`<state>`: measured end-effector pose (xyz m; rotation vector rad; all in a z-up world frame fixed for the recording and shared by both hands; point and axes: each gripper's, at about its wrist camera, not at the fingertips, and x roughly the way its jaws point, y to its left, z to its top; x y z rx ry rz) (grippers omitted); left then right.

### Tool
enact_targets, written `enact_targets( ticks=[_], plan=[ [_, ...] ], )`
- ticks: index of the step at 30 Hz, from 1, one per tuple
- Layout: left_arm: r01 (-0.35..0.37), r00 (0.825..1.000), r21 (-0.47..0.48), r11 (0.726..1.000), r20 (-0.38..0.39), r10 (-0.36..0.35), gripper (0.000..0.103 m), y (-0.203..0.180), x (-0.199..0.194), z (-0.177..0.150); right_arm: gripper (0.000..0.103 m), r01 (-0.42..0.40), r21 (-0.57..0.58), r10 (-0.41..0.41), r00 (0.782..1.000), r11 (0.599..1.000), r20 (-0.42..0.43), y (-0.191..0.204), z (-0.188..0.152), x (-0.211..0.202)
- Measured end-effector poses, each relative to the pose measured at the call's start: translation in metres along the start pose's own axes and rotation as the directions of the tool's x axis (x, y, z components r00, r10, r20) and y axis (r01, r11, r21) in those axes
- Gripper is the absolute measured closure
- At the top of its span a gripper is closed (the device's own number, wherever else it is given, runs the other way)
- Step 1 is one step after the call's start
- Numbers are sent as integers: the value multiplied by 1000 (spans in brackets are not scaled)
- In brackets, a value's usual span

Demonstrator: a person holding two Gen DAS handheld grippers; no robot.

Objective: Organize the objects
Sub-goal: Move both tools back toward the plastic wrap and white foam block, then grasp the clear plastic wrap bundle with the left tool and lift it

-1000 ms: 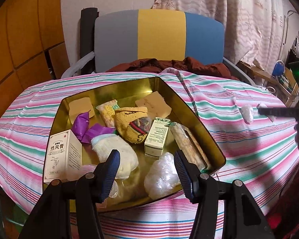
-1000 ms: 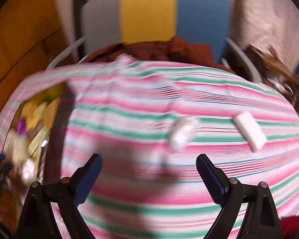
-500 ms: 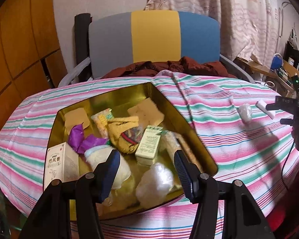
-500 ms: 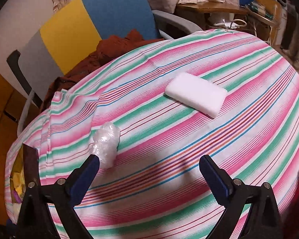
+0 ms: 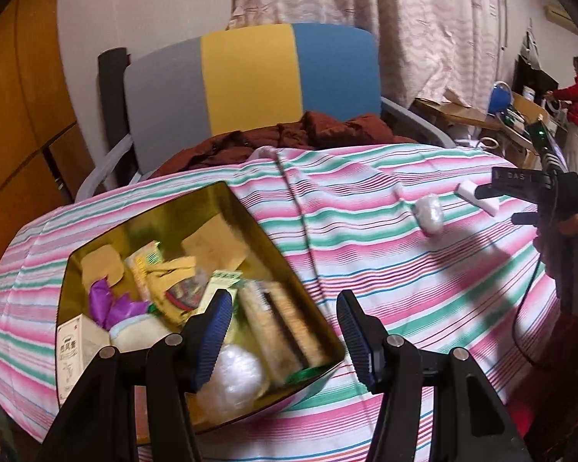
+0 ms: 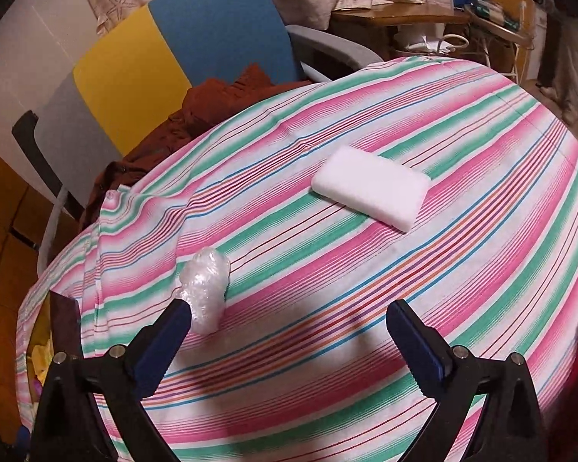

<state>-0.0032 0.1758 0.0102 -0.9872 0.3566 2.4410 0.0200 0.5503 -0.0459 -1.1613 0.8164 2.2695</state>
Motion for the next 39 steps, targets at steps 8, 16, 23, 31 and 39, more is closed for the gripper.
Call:
enact_targets(
  ticks=[8, 16, 23, 31, 39],
  plan=[
    [61, 998, 61, 996, 5, -62, 46, -34, 8, 15, 0, -30, 91, 28, 999, 995, 21, -17, 7, -5],
    [114, 994, 117, 987, -15, -113, 46, -68, 26, 29, 0, -62, 185, 55, 998, 981, 44, -34, 10, -9],
    [144, 989, 137, 980, -58, -137, 46, -89, 52, 33, 0, -87, 208, 79, 996, 974, 51, -36, 9, -12],
    [197, 974, 121, 973, -135, -181, 46, -109, 94, 40, 0, -130, 272, 112, 990, 954, 81, -47, 10, -17],
    [277, 955, 114, 954, -142, -260, 46, -132, 123, 63, 0, -192, 417, 153, 980, 888, 126, -76, 8, -20]
  ],
)
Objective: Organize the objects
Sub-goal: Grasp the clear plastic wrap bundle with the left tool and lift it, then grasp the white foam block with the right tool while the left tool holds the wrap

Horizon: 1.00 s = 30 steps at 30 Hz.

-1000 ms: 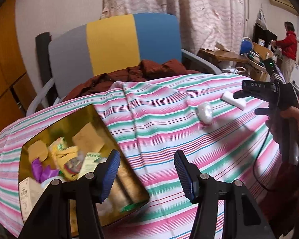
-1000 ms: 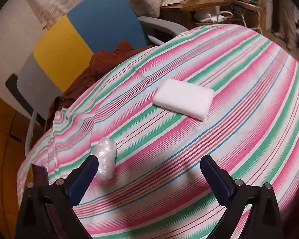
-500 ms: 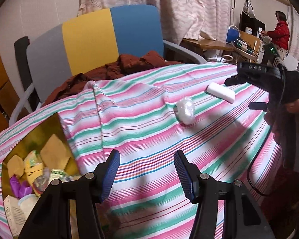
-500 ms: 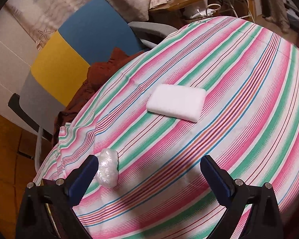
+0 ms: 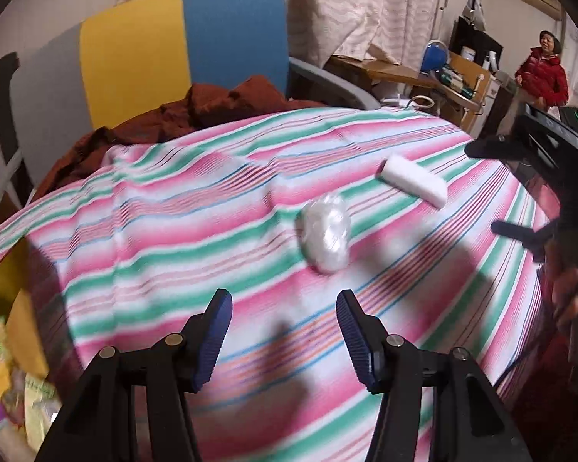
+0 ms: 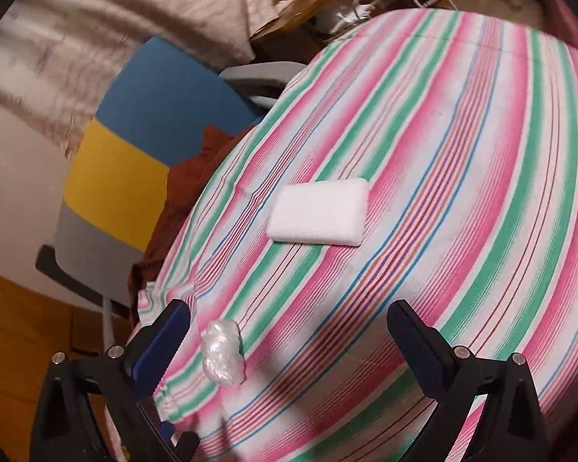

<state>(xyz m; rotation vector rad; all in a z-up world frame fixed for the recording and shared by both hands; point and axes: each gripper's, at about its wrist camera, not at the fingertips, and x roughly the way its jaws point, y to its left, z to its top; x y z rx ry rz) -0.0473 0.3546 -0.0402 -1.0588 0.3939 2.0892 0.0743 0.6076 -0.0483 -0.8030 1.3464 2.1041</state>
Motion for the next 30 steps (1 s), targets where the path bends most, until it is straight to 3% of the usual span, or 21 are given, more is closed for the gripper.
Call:
enact_targets(
  ticks=[9, 12, 13, 14, 15, 23, 30],
  plan=[
    [35, 999, 34, 999, 7, -35, 46, -26, 42, 46, 0, -10, -5, 10, 1000, 1000, -18, 4, 1, 6],
    [-17, 1000, 87, 996, -10, 18, 46, -38, 68, 54, 0, -10, 2, 10, 1000, 1000, -27, 1, 1, 8],
    [-29, 999, 103, 994, -30, 33, 47, -41, 79, 55, 0, -8, 3, 8, 1000, 1000, -30, 0, 1, 9],
    [-30, 998, 117, 993, -50, 36, 56, -43, 88, 56, 0, -4, 1, 4, 1000, 1000, -31, 0, 1, 10],
    [-39, 996, 139, 989, -75, 50, 66, -44, 100, 53, 0, 3, -3, -3, 999, 1000, -34, 0, 1, 12],
    [2, 998, 68, 998, -61, 2, 68, -27, 85, 27, 0, 20, -77, -24, 998, 997, -54, 12, -1, 19],
    [-39, 998, 16, 999, -40, 40, 68, -9, 38, -36, 0, 22, -156, -40, 992, 988, -116, 25, -11, 30]
  ],
)
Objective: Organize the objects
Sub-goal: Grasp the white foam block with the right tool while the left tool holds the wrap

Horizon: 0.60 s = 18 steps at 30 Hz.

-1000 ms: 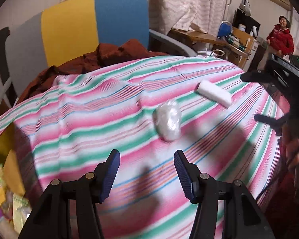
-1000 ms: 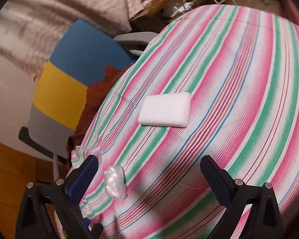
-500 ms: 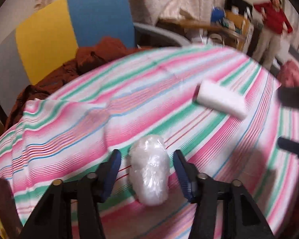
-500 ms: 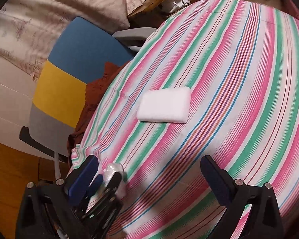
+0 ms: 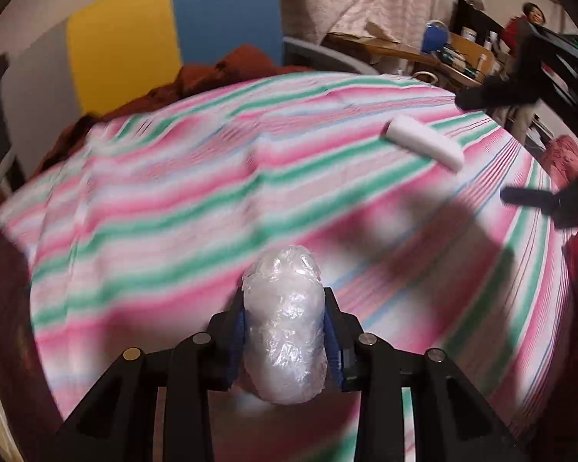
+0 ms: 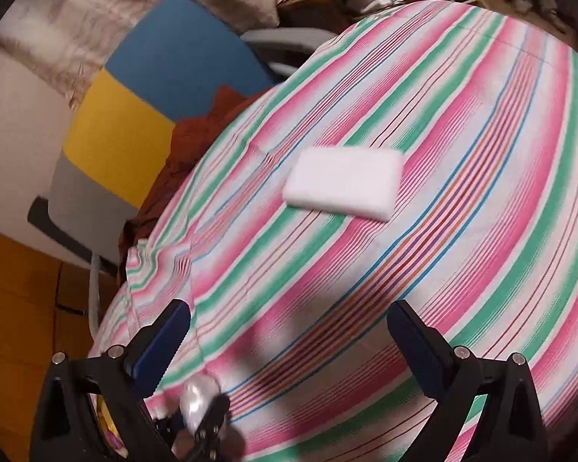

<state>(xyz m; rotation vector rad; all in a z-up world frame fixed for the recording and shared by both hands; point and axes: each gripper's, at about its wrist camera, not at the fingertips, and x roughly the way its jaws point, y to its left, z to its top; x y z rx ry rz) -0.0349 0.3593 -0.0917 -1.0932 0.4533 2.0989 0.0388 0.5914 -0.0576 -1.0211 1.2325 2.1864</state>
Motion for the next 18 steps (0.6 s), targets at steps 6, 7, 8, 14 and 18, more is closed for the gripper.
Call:
enact_targets(
  ticks=[6, 7, 8, 14, 18],
  plan=[
    [-21, 999, -5, 1000, 37, 21, 68, 3, -1, -9, 0, 38, -64, -42, 997, 997, -64, 10, -8, 14],
    [-14, 999, -11, 1000, 38, 14, 68, 5, -2, -9, 0, 36, -70, -42, 995, 997, -92, 11, -10, 16],
    [-2, 999, -20, 1000, 40, 3, 68, 7, -2, -9, 0, 32, -84, -41, 993, 996, -113, 13, -10, 17],
    [24, 999, -38, 999, 48, -22, 68, 9, -2, -8, 0, 146, -431, -188, 980, 890, -57, 38, 25, 0],
    [30, 998, -43, 999, 54, -27, 68, 10, -2, -9, 0, 221, -614, -312, 949, 758, -44, 34, 45, 15]
  ],
)
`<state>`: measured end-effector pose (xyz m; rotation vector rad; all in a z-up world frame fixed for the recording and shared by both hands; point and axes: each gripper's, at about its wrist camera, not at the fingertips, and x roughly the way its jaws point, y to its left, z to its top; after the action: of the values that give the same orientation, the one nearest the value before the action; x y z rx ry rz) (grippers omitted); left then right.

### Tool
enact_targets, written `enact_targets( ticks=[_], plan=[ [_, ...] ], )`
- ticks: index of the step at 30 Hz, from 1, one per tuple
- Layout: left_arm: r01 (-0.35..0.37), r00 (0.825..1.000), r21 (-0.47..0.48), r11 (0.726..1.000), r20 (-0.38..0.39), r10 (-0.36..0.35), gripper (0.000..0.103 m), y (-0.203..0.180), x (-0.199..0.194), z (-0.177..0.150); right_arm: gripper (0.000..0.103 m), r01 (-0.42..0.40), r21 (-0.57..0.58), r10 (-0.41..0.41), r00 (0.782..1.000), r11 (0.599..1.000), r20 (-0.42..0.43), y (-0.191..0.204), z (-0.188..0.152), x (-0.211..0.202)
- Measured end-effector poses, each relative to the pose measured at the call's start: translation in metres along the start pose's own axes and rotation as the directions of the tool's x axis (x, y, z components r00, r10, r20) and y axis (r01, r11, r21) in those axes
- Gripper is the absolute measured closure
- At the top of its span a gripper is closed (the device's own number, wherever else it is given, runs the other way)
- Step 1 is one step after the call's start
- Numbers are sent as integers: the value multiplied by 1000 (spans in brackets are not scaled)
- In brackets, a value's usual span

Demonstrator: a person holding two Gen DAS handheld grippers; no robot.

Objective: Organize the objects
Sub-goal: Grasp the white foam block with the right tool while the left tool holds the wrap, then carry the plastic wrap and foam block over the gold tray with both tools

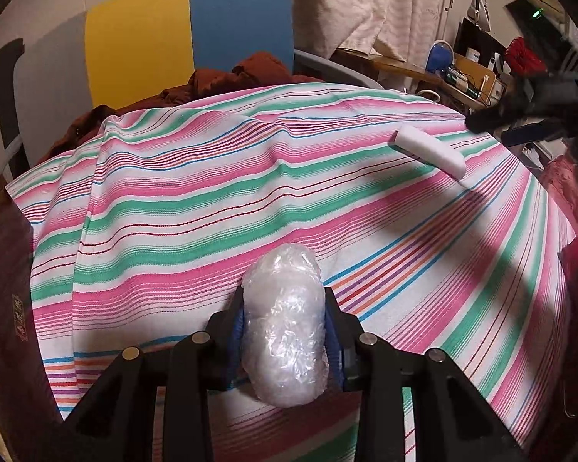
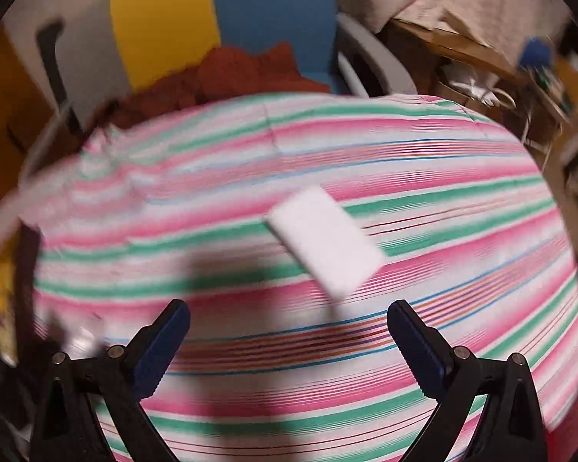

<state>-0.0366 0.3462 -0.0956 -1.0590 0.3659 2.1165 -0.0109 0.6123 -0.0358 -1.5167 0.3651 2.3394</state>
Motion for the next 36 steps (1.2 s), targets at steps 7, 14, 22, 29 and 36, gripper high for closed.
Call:
enact_targets(
  ticks=[7, 14, 22, 29, 36],
  plan=[
    [16, 1000, -12, 1000, 3, -16, 66, 3, 1, 0, 0, 111, -108, -120, 990, 988, -76, -19, 20, 56],
    [12, 1000, -6, 1000, 8, -12, 66, 2, 2, -2, 12, 52, -73, -60, 992, 996, -113, -25, 42, 93],
    [10, 1000, -4, 1000, 16, -10, 66, 2, 1, -2, 34, 34, -47, -40, 991, 998, -125, -13, 23, 81],
    [0, 1000, 6, 1000, 12, 0, 67, 1, 0, -2, 34, -87, 34, 91, 986, 996, -142, 29, -10, 63],
    [-20, 1000, -7, 1000, 0, 20, 68, 1, -20, -7, 32, 3, -73, -10, 996, 997, -90, 74, -35, 63]
  ],
)
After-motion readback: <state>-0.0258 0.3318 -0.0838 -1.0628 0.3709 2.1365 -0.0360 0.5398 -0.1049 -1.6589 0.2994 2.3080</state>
